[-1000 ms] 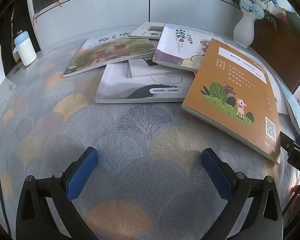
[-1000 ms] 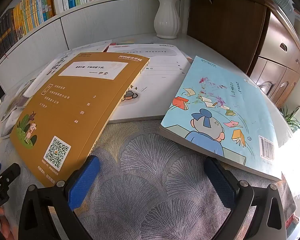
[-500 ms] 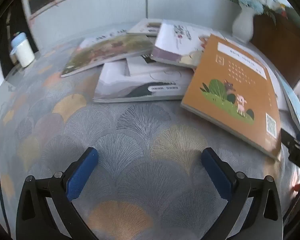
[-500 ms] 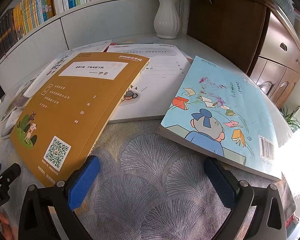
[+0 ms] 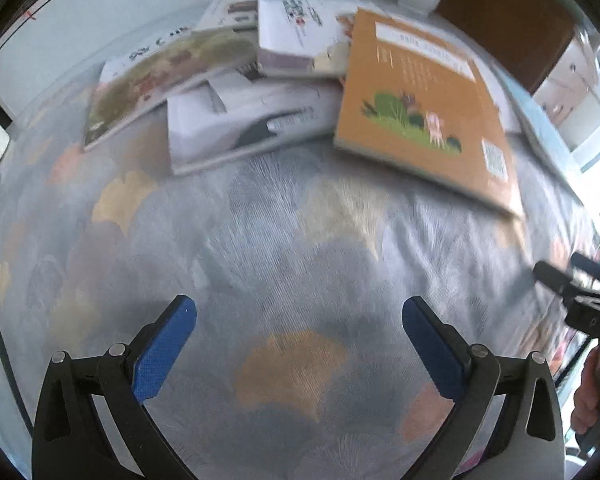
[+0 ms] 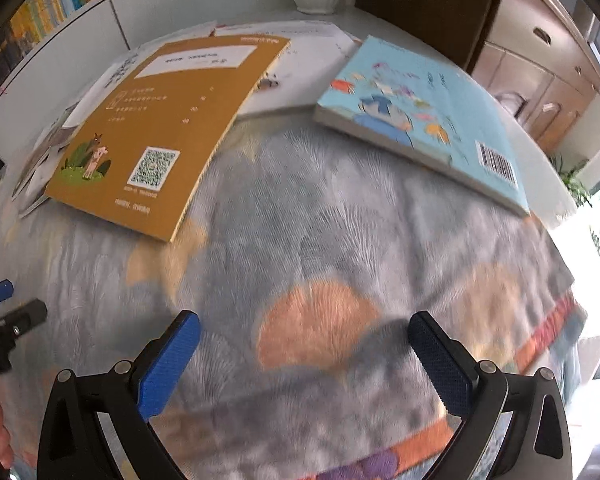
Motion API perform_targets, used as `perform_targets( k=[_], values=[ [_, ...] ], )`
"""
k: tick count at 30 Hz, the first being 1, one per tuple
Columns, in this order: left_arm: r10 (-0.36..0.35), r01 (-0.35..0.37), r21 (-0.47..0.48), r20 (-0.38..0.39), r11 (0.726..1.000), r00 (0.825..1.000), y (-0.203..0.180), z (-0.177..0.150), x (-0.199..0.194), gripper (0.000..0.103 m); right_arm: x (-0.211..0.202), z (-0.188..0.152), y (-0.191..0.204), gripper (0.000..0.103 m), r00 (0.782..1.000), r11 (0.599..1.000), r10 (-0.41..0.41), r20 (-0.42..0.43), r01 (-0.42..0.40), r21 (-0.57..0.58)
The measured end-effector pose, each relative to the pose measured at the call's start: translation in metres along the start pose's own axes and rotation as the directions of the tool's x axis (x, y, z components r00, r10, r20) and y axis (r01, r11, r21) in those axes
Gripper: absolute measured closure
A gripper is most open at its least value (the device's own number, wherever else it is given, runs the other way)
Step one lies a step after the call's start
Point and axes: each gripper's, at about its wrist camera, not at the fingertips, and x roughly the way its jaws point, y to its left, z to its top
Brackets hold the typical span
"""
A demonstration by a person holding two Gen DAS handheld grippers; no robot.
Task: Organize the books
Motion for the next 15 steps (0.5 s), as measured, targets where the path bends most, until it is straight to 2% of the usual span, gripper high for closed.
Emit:
perform_targets(
  k=[2,4,7,11,15],
  values=[
    [-0.002,0.002,0.009,0.006,1.0,1.0,0.005,0.004,-0.003,0.001,0.003,0.004,0.0,0.0,0.999,1.0,-0.004,-0.036,0.004,0.01],
    [0.006,-0.006,0.009,0.007,1.0,1.0,0.009,0.006,-0.003,0.001,0.003,0.006,-0.001,0.0,0.999,1.0,-0.01,-0.035,0.01,0.017],
    [0.005,-0.006,-0.035,-0.021,0.999,1.0,0.018,0.001,0.009,0.001,0.002,0.005,0.003,0.0,1.0,1.0,-0.022,0.018,0.021,0.02],
    [0.076,-0.077,0.031,0.046,0.997,0.996,0.002,-0.009,0.009,0.0,0.0,-0.004,0.005,0.0,0.996,1.0,-0.023,0.084,0.021,0.018],
    [0.065,-0.068,0.027,0.077,0.997,0.995,-0.003,-0.016,0.007,0.0,-0.002,-0.015,0.01,0.0,0.993,1.0,-0.028,0.116,0.026,0.016]
  ],
)
